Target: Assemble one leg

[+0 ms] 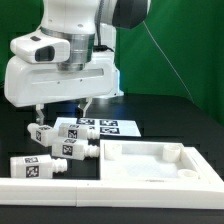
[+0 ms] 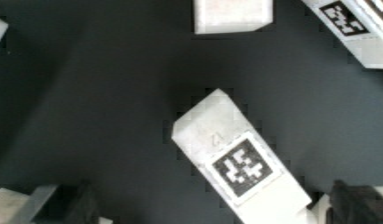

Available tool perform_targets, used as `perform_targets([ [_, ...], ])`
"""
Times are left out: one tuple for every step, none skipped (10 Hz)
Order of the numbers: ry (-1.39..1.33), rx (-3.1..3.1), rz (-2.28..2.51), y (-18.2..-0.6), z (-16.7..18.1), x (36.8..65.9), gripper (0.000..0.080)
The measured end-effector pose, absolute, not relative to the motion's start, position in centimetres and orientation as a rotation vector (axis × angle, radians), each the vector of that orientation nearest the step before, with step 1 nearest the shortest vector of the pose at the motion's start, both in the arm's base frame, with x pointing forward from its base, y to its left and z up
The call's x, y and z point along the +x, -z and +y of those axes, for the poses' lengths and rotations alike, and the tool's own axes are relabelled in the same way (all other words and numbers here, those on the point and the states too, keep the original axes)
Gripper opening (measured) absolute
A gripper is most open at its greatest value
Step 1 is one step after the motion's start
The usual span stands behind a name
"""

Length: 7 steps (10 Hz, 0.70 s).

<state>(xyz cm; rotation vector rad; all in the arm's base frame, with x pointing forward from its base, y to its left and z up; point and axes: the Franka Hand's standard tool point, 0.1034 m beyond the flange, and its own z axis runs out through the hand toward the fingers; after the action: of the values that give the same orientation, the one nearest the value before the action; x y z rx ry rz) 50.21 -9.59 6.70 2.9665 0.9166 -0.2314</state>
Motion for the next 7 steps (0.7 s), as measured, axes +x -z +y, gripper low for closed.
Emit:
perform_targets([
  [0.267,2.972,0.905,-6.5,-9.4,49.9,0.0649],
  [0.353,2.950,0.874,-5.9,-9.6,49.4,0.0649],
  [0.412,2.915,0.855,-5.5,-10.2,48.8,0.0649],
  [0.520,2.883,0.808,-5.4,-10.4,48.1,0.0649],
  [0.534,2.849,0.825,-5.4,-9.9,48.2,0.0649],
  [0.617,2.837,0.833,-5.5,-9.6,47.6,0.0649],
  [0.720,2.815,0.815,-5.4,-9.4,47.5,0.0649],
])
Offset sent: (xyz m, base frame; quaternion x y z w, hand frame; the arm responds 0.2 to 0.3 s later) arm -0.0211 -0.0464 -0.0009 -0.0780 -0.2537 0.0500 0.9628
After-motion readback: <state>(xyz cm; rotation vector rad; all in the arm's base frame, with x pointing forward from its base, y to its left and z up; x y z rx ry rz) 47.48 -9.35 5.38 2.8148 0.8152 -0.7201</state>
